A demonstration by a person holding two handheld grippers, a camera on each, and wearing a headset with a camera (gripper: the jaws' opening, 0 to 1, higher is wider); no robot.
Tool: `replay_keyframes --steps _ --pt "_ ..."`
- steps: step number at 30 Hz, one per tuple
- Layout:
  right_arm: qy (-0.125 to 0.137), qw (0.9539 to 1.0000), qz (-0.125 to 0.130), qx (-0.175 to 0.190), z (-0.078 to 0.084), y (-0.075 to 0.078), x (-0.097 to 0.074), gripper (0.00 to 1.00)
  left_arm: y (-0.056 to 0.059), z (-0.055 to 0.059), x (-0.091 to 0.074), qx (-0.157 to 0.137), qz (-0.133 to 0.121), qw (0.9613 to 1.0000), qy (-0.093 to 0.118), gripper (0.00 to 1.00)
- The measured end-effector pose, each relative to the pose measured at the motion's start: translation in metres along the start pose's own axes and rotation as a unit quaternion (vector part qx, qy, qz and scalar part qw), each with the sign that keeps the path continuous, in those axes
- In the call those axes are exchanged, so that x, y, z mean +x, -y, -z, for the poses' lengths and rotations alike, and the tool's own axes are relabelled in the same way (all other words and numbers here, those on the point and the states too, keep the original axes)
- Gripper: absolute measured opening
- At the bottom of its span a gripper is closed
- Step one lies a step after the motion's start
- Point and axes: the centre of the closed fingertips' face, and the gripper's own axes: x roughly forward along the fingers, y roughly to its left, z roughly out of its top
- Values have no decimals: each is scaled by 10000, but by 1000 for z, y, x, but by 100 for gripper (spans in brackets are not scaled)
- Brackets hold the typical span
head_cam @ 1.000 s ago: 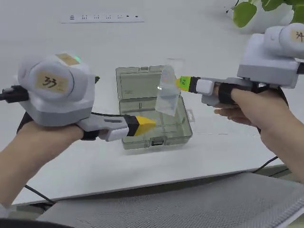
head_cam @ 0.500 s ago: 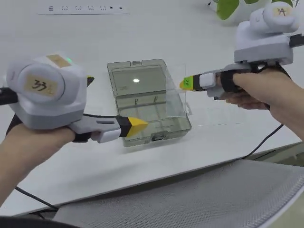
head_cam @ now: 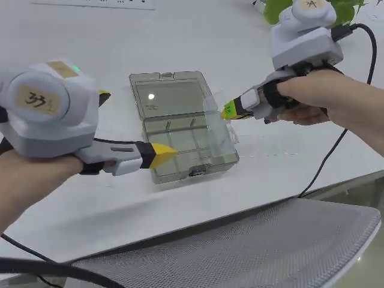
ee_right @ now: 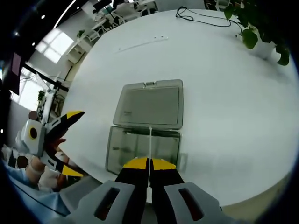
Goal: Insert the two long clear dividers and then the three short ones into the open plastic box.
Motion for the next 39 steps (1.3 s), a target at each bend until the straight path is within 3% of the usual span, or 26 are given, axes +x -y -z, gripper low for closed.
replay_keyframes --steps 10,20,39 --pt "-447 9988 136 125 5 6 10 2 2 5 4 -85 91 9999 34 91" --pt "-714 9971 238 118 13 3 12 2 2 6 6 -149 103 9998 50 90" --pt "-827 9957 358 195 17 1 17 2 -3 11 2 -263 34 9996 44 89"
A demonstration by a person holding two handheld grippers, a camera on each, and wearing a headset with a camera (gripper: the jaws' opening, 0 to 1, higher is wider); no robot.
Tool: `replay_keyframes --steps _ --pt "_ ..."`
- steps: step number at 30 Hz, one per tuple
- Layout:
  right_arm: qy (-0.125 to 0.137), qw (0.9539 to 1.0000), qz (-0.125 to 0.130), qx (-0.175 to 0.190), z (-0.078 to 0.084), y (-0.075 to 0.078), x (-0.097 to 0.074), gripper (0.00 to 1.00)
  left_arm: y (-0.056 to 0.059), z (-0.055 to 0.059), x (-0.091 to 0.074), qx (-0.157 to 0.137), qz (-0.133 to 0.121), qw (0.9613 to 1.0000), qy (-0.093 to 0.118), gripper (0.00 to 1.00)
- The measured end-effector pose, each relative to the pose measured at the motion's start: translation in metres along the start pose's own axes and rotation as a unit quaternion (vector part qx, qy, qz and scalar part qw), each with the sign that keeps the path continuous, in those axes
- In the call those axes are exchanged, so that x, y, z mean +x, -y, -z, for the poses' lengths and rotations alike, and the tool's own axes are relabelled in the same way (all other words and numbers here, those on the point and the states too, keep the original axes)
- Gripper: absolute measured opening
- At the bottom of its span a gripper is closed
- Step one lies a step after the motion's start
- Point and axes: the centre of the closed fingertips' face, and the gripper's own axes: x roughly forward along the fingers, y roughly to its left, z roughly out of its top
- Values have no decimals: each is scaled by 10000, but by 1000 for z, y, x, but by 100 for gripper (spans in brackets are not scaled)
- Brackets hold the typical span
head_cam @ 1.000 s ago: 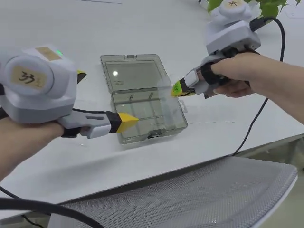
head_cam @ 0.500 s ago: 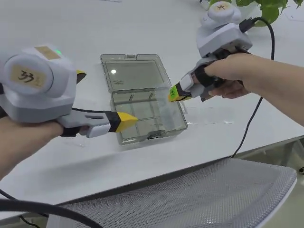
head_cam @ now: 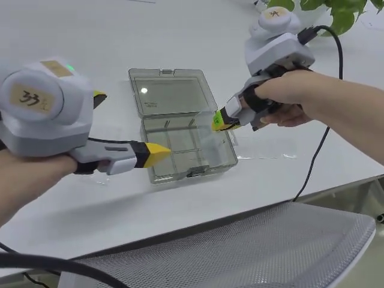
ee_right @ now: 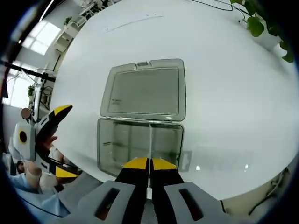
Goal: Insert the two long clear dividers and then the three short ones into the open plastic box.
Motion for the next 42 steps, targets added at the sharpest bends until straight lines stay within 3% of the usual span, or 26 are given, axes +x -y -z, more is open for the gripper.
replay_keyframes --steps 42 --pt "-231 9995 160 -170 -6 3 12 2 -1 5 1 -167 7 9999 35 87"
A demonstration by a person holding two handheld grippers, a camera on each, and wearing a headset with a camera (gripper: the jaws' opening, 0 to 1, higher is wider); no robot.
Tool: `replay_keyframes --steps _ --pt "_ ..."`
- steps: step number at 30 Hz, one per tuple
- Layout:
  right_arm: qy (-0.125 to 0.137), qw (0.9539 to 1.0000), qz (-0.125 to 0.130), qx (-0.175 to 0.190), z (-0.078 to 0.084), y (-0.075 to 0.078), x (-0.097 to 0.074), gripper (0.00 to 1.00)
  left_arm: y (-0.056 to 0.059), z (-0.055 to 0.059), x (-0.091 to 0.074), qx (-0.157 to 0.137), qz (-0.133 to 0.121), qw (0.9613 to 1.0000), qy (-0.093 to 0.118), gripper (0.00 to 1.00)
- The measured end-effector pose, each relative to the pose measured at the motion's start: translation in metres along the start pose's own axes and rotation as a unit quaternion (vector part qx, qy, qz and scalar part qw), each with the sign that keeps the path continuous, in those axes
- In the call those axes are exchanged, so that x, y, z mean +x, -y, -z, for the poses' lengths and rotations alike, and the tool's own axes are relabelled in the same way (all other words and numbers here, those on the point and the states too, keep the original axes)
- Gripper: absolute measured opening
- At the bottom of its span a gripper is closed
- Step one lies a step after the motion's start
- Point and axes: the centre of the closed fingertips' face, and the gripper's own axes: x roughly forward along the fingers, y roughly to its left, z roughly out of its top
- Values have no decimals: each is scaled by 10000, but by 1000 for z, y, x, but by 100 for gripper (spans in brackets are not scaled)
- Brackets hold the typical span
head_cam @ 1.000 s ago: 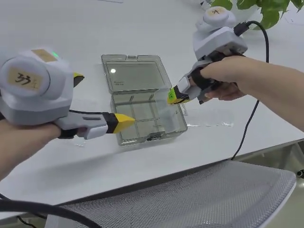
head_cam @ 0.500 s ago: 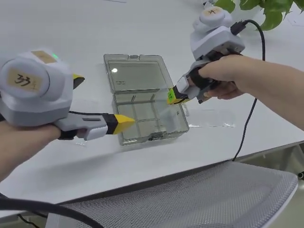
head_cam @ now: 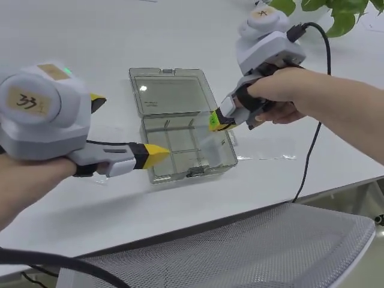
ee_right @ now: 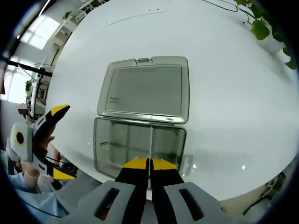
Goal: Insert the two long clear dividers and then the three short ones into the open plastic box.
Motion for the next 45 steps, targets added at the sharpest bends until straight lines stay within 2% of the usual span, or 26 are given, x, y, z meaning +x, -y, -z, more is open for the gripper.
replay_keyframes --steps 11,16,22,25,28,37,45 --pt "-21 10000 44 -13 1 -7 7 2 -1 1 0 -23 2 10000 -1 87" --pt "-76 9999 95 -99 -3 -2 16 2 -3 2 -1 -35 -31 10000 11 87" --pt "-96 9998 110 -95 -2 -2 19 2 -3 5 -2 -61 -37 10000 -4 87" --pt "-123 9996 185 -171 -1 -1 24 2 -2 6 -2 -60 -45 10000 -17 87" --pt "-154 9992 251 -282 2 -3 22 2 -3 6 -3 -62 -60 10000 -14 87" --pt "-117 9993 192 -286 1 -4 24 3 -3 4 -4 -40 -78 10000 -16 86" --pt "-22 9988 110 -471 1 -8 22 5 -3 5 -6 -26 -97 9999 -28 86"
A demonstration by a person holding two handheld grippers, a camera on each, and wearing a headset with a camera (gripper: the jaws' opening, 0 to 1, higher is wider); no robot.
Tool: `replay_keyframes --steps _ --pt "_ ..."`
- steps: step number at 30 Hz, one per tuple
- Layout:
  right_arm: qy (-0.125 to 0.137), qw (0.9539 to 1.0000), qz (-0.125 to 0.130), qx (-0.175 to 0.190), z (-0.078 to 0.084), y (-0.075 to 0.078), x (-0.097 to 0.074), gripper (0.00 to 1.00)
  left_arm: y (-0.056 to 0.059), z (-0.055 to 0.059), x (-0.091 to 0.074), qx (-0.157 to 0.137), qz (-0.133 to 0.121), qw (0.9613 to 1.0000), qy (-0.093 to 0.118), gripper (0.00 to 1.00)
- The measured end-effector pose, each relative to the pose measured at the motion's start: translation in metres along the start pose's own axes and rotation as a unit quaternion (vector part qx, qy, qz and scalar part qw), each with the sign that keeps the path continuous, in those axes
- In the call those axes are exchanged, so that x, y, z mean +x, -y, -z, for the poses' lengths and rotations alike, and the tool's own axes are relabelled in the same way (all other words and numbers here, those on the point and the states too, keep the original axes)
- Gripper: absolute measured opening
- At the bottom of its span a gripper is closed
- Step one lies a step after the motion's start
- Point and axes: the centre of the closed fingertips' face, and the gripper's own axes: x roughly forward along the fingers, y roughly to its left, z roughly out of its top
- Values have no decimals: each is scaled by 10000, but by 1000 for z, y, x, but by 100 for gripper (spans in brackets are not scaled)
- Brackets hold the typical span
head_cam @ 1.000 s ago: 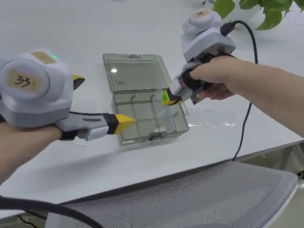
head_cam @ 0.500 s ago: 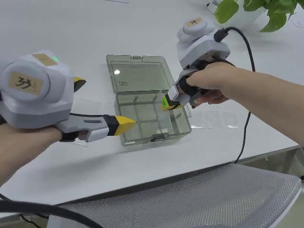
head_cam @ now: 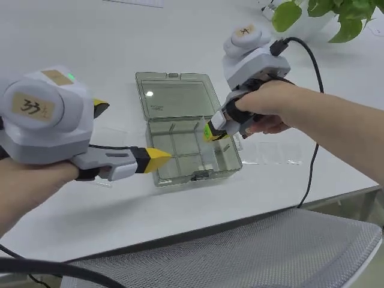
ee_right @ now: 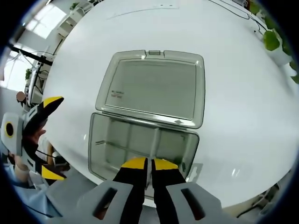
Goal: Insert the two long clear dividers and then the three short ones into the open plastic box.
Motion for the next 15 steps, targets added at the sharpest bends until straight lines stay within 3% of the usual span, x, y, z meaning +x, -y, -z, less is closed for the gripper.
replay_keyframes --steps 5,11,15 --pt "172 9997 -154 -5 -4 -7 -3 15 0 0 -1 -7 -11 10000 -10 86" --pt "505 9981 -300 -187 -9 -22 -9 29 1 0 -1 9 -12 10000 -14 86" --pt "735 9959 -355 -389 -18 -25 -13 37 1 0 -3 21 -23 10000 -12 86"
